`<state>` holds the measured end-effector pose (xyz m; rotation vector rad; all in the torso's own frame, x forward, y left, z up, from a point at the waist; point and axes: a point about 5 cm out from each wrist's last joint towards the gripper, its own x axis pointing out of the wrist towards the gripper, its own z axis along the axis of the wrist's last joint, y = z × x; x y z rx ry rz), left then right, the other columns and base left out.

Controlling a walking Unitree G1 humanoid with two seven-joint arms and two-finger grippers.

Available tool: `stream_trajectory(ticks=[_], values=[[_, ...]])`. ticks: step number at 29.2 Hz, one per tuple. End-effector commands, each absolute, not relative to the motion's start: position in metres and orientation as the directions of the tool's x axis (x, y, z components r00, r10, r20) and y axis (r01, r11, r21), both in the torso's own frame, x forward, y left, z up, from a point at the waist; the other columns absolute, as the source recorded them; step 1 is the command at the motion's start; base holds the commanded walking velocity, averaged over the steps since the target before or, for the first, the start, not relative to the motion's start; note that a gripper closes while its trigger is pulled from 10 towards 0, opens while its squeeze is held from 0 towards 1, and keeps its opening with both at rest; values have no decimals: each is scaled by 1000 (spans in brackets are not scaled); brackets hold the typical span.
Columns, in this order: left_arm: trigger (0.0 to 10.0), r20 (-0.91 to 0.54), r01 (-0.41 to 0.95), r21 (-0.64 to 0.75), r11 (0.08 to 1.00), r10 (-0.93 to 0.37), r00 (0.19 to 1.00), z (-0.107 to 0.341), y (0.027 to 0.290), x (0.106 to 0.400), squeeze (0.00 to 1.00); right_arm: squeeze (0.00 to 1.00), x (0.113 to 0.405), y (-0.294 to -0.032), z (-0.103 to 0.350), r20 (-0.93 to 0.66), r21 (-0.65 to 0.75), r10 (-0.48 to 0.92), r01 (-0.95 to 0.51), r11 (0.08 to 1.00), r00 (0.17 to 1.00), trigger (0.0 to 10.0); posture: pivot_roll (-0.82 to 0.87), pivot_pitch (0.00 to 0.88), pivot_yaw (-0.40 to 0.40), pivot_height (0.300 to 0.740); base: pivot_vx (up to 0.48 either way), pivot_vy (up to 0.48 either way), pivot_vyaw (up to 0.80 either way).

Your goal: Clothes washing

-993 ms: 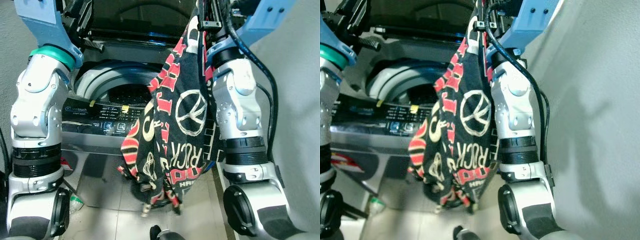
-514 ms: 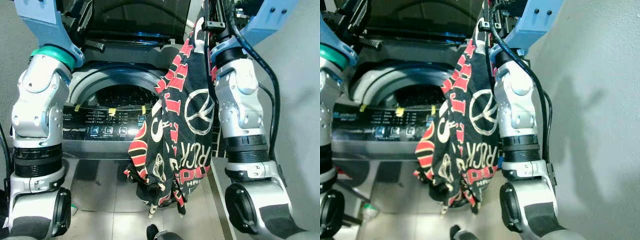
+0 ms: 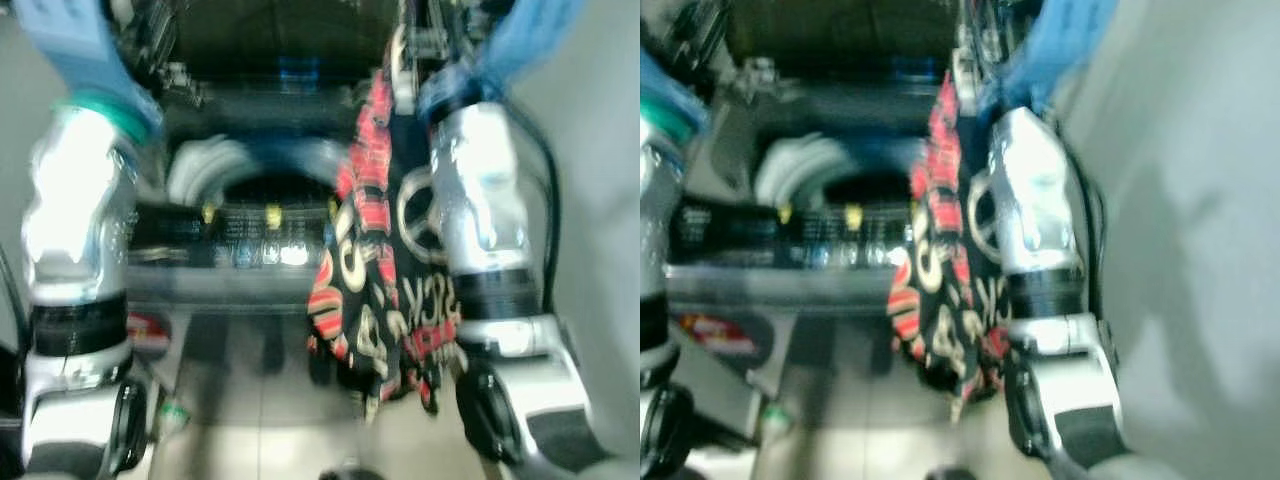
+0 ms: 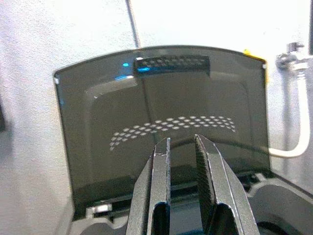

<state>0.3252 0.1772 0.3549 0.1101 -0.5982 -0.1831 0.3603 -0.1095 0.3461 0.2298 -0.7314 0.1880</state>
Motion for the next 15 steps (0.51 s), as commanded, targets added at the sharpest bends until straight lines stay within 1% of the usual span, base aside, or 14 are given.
stream_trajectory(ticks=[1, 3, 9, 10, 11, 13, 15], values=[[10000, 550, 136, 164, 977, -205, 809, 355, 177, 324, 0, 0, 359, -110, 351, 689, 141, 87, -251, 958, 720, 10000, 143, 23, -6, 740, 0, 0, -763], [10000, 549, 134, 166, 977, -204, 811, 354, 177, 325, 0, 0, 359, -110, 351, 692, 137, 85, -246, 960, 717, 10000, 143, 23, -6, 740, 0, 0, -591], [10000, 562, 148, 178, 973, -225, 796, 356, 176, 323, 0, 0, 358, -109, 353, 706, 103, 104, -246, 964, 701, 10000, 144, 29, -3, 740, 0, 0, 0], [10000, 576, 158, 209, 965, -252, 778, 359, 175, 320, 0, 0, 356, -107, 355, 717, 87, 129, -271, 959, 686, 10000, 145, 32, -2, 740, 0, 0, 0], [10000, 598, 167, 259, 951, -293, 746, 362, 173, 316, 0, 0, 354, -102, 359, 736, 54, 179, -320, 946, 653, 10000, 145, 33, -1, 740, 0, 0, 0], [10000, 602, 168, 269, 948, -302, 739, 363, 173, 315, 0, 0, 353, -101, 360, 740, 47, 189, -330, 943, 645, 10000, 145, 33, -1, 740, 0, 0, 0], [10000, 642, 162, 284, 945, -313, 700, 374, 176, 311, 0, 0, 349, -92, 368, 756, -36, 286, -399, 916, 589, 10000, 148, 34, -3, 740, 0, 0, 0]])
